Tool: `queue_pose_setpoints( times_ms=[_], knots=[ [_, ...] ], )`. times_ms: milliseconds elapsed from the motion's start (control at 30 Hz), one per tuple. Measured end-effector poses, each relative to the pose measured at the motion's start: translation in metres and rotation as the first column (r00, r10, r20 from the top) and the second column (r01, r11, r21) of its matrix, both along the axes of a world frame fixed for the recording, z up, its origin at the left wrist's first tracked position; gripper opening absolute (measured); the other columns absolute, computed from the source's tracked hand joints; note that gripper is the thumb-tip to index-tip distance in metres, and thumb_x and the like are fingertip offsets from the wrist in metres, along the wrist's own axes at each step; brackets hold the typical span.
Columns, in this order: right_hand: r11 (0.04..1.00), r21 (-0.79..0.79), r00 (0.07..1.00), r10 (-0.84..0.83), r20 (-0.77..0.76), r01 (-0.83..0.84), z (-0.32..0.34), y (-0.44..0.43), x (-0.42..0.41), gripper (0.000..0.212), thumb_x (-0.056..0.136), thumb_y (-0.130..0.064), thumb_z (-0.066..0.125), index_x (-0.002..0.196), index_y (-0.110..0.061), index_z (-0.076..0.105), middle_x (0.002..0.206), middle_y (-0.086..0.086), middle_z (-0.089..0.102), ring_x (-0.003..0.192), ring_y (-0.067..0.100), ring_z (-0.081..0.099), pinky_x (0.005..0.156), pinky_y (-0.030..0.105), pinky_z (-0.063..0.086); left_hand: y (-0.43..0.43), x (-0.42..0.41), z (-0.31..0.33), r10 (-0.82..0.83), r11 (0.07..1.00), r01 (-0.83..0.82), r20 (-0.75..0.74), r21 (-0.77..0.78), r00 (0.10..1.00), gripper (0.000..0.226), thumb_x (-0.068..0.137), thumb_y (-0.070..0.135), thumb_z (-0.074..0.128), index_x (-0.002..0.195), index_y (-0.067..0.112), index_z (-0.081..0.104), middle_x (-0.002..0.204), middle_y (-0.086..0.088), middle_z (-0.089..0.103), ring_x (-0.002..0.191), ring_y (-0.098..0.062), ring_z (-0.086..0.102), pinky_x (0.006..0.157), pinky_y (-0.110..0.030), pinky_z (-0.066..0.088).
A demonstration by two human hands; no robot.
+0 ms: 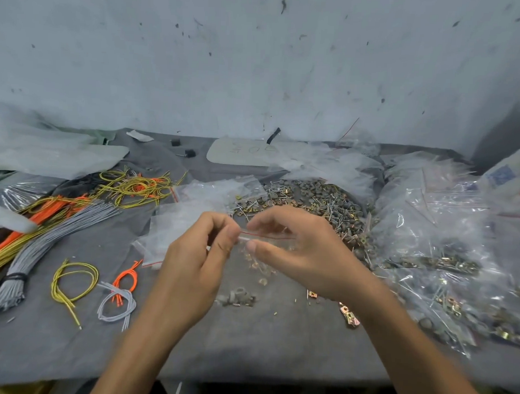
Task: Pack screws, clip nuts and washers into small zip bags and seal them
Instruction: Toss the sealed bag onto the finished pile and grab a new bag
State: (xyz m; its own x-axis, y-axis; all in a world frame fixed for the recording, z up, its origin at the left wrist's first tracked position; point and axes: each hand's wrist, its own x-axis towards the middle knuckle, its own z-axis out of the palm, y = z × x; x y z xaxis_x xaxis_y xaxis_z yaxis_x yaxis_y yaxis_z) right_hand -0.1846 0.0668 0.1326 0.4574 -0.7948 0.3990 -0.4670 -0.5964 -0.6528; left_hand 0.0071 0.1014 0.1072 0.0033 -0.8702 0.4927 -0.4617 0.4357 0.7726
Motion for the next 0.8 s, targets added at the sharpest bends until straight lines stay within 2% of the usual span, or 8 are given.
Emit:
queue_pose_setpoints(
  times_ms=[100, 233, 433, 633, 800],
  knots=[
    [0.998, -0.062, 0.998, 0.015, 0.057, -0.011, -0.004, 0.008, 0.000, 0.010, 0.090, -0.028, 0.076, 0.098, -0.022, 0.073, 0.091, -0.011, 0.069, 0.094, 0.009, 0.064, 0.085, 0.039, 0.053, 0.006, -0.005, 0.000, -0.042, 0.999, 0.043, -0.050, 0.018, 0.998, 0.019, 0.096, 0.047, 0.049, 0.091, 0.031, 0.058, 0.077, -0.002, 0.058, 0.060, -0.008, 0.049, 0.056, -0.025, 0.041],
    [0.997, -0.080, 0.993, 0.028, 0.118, -0.019, -0.003, 0.016, -0.003, 0.005, 0.089, -0.020, 0.077, 0.091, -0.019, 0.072, 0.087, -0.009, 0.068, 0.088, 0.013, 0.068, 0.080, 0.041, 0.055, 0.011, -0.008, -0.002, -0.108, 0.993, 0.112, -0.122, 0.029, 0.987, 0.017, 0.091, 0.050, 0.059, 0.099, 0.037, 0.065, 0.080, 0.006, 0.064, 0.066, -0.008, 0.054, 0.058, -0.028, 0.044],
    [0.993, -0.115, 0.997, -0.026, 0.075, 0.035, -0.003, 0.024, -0.008, 0.006, 0.089, -0.024, 0.077, 0.088, -0.022, 0.072, 0.083, -0.013, 0.065, 0.084, 0.011, 0.064, 0.073, 0.023, 0.050, 0.015, -0.010, -0.004, -0.093, 0.995, 0.091, -0.054, -0.030, 0.994, 0.019, 0.089, 0.051, 0.059, 0.097, 0.036, 0.069, 0.080, 0.006, 0.070, 0.067, -0.020, 0.061, 0.063, -0.040, 0.047],
    [0.970, -0.221, 0.995, -0.099, 0.006, 0.098, 0.001, 0.029, -0.007, 0.009, 0.088, -0.033, 0.071, 0.087, -0.025, 0.069, 0.083, -0.015, 0.062, 0.083, 0.009, 0.059, 0.074, 0.035, 0.050, 0.016, -0.016, -0.008, -0.046, 0.998, 0.044, -0.049, -0.051, 0.998, 0.018, 0.090, 0.052, 0.055, 0.094, 0.037, 0.066, 0.074, -0.001, 0.062, 0.063, -0.019, 0.054, 0.060, -0.039, 0.044],
    [0.938, -0.319, 0.990, -0.144, 0.001, 0.137, 0.003, 0.032, -0.002, 0.012, 0.083, -0.032, 0.064, 0.081, -0.021, 0.067, 0.079, -0.014, 0.060, 0.078, 0.011, 0.056, 0.070, 0.037, 0.050, 0.019, -0.019, -0.006, -0.080, 0.996, 0.076, -0.082, -0.055, 0.993, 0.018, 0.090, 0.050, 0.057, 0.094, 0.036, 0.067, 0.076, -0.001, 0.065, 0.066, -0.022, 0.057, 0.061, -0.037, 0.046]
  ],
)
